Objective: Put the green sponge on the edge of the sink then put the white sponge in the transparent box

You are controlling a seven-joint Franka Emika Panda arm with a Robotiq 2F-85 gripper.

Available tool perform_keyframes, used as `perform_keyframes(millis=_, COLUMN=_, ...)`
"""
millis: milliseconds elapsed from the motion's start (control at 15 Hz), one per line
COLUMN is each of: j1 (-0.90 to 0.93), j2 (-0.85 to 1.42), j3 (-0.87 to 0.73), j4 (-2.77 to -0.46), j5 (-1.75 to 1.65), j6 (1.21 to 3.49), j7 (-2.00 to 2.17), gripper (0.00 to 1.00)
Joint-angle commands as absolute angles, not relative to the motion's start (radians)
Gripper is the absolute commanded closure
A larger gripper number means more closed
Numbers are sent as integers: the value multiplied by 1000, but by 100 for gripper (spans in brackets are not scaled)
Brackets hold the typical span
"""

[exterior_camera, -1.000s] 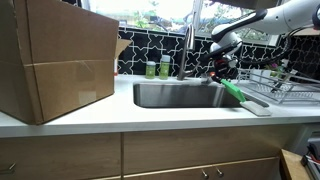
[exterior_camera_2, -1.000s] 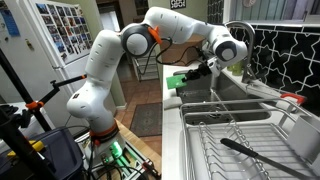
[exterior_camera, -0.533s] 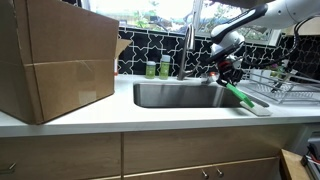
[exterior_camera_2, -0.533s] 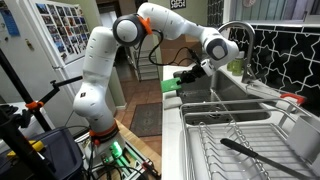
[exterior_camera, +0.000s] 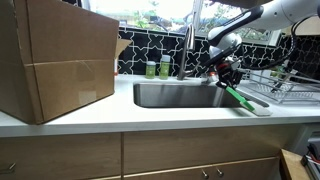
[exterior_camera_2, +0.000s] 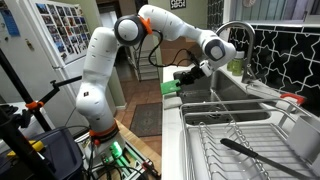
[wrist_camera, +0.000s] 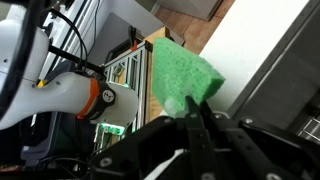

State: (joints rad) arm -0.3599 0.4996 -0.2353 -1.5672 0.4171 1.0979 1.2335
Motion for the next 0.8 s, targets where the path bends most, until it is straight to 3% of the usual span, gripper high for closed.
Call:
perform_keyframes(millis=0, j1=-332, j2=536, j3=-265, j4=-1549, j5=423, j6=1066, j7=1250, gripper=95)
perform_keyframes(millis=733, j1=-305, j2=602, j3=-270, j4=-1517, j5=424, j6=1053, j7=1340, gripper=94)
